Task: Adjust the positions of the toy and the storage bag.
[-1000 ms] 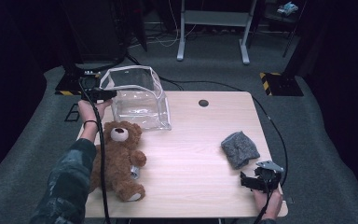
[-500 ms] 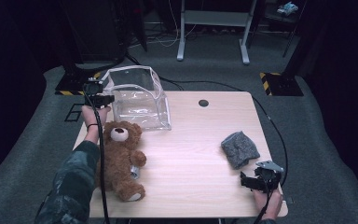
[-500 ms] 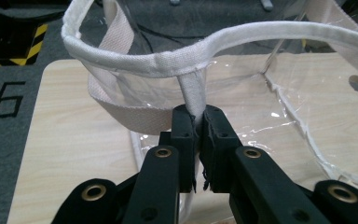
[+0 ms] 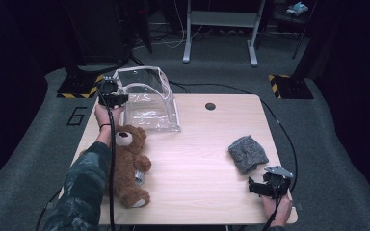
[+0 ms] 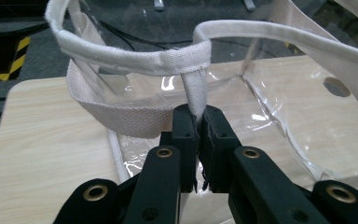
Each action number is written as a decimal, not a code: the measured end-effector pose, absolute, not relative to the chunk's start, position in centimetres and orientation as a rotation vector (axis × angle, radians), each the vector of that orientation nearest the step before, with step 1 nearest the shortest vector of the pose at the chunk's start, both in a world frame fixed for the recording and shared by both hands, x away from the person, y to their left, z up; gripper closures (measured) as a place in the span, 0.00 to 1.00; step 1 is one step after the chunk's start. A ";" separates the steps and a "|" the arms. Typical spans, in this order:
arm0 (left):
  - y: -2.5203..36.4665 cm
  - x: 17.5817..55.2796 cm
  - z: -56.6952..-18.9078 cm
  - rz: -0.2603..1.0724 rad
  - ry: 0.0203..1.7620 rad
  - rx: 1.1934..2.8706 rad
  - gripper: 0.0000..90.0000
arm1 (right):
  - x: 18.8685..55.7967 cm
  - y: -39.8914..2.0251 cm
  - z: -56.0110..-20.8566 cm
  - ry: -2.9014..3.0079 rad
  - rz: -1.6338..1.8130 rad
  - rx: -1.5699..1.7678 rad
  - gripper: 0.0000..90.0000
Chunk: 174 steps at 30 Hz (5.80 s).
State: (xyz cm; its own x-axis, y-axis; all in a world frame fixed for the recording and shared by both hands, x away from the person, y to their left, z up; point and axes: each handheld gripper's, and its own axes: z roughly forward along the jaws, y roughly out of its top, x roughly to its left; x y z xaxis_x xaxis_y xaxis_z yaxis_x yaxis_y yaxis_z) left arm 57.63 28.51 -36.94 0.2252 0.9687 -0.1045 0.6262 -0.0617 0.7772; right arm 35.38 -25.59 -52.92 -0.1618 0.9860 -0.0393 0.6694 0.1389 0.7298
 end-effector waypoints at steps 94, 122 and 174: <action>22.4 53.1 -36.2 0.354 1.372 1.814 0.85 | 35.4 -25.7 -52.9 1.899 0.801 1.602 0.04; 20.3 48.8 -36.6 0.179 1.123 1.949 0.87 | 39.4 -21.8 -43.5 2.019 0.944 1.422 0.06; 21.6 48.4 -35.5 0.163 1.253 2.032 0.90 | 53.4 -12.2 -34.4 2.120 1.067 1.362 0.96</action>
State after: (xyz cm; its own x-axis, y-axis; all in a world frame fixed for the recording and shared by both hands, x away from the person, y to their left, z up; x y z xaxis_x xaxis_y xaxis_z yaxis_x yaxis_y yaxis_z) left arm 48.39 21.57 -35.47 0.5166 0.8169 -0.2563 0.7244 -0.2574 0.6395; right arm 53.37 -12.17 -34.39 -0.4435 0.8938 0.0670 0.5862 0.2328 0.7760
